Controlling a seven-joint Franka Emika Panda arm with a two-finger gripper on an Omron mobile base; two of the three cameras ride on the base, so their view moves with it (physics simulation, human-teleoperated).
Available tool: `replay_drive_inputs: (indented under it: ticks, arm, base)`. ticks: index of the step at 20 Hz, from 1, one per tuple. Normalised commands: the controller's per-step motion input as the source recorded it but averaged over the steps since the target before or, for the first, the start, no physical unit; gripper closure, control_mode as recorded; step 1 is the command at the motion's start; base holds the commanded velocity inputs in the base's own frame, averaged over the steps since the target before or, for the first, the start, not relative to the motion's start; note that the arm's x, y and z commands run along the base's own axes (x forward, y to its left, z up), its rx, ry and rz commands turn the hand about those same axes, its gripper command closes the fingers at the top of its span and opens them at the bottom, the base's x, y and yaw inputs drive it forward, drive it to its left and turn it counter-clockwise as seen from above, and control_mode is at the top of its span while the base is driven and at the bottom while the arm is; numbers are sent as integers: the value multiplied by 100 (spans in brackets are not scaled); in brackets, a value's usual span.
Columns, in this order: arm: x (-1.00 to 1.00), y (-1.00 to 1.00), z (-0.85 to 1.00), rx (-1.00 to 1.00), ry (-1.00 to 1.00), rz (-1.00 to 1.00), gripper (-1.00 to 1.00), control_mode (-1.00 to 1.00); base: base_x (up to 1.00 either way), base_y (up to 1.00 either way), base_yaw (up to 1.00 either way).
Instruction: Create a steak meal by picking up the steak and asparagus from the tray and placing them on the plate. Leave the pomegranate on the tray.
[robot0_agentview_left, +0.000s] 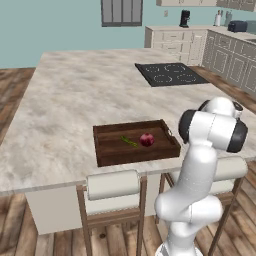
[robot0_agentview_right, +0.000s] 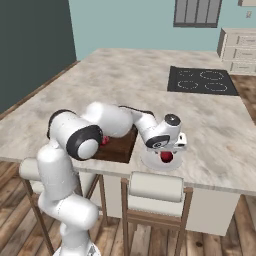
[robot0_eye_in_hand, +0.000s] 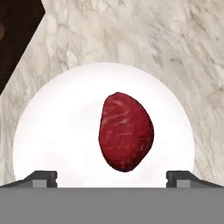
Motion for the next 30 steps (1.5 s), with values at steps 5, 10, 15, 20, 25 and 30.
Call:
replay_drive_inputs:
  ticks: [5,10,15,20,25,30]
  arm:
    - [-60,58,88,-9,-17,2,-100,-100]
    - [-34,84,79,-10,-14,4,-100,-100]
    - [-14,97,66,-12,-7,4,-100,-100]
    - [-1,100,49,-13,0,4,-100,-100]
    - [0,100,32,-12,0,4,-100,-100]
    - [0,100,13,-6,5,5,-100,-100]
  base:
    - [0,0,0]
    - [0,0,0]
    - [0,0,0]
    - [0,0,0]
    - [0,0,0]
    - [0,0,0]
